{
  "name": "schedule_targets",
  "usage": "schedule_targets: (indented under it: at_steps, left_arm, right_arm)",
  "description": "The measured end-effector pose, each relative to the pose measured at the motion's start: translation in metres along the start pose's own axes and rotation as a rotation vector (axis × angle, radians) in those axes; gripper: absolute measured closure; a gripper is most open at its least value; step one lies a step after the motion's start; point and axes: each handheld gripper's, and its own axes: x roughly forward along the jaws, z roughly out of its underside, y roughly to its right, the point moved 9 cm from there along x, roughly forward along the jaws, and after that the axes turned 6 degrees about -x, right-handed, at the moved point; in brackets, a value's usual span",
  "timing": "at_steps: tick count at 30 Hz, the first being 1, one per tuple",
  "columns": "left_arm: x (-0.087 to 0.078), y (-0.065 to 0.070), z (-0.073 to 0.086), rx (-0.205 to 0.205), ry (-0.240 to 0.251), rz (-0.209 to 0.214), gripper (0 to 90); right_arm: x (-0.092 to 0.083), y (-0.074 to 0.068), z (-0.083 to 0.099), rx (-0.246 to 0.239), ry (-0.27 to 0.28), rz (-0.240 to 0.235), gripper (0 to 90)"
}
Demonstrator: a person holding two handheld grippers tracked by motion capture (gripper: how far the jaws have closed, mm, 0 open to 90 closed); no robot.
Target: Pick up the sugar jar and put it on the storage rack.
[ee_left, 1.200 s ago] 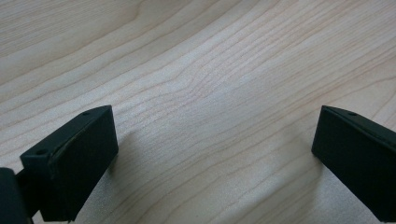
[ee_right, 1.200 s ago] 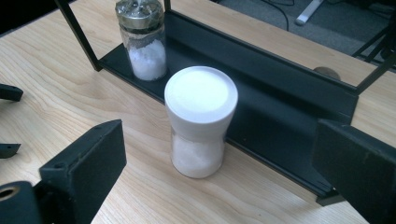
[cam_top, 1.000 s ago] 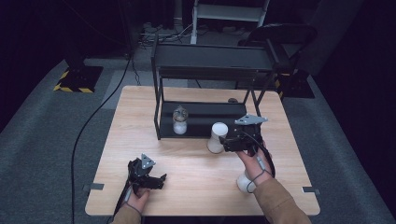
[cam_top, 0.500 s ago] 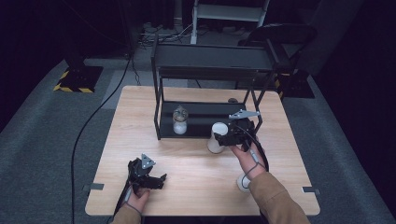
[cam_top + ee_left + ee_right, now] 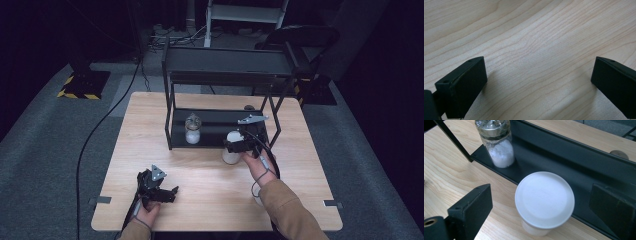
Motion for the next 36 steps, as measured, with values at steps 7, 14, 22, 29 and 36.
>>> schedule_targets:
  at_steps: [7, 14, 22, 29, 36]
  left_arm:
    - [0.0, 0.0, 0.0, 0.0, 0.0, 0.0, 0.0]
    - [0.0, 0.0, 0.0, 0.001, 0.0, 0.001, 0.0]
    - [0.0, 0.0, 0.0, 0.002, 0.0, 0.002, 0.0]
    - [0.0, 0.0, 0.0, 0.003, 0.0, 0.002, 0.0]
    - [0.0, 0.0, 0.0, 0.004, -0.001, 0.002, 0.0]
  right_arm:
    - [0.009, -0.003, -0.004, 0.0, -0.042, 0.011, 6.1]
    - [0.022, 0.001, -0.007, 0.007, -0.099, 0.009, 8.7]
    - [0.03, 0.007, -0.011, 0.043, -0.138, -0.017, 17.2]
    - [0.034, 0.007, -0.012, 0.04, -0.183, -0.03, 32.1]
    - [0.033, 0.005, -0.016, 0.028, -0.204, -0.02, 33.0]
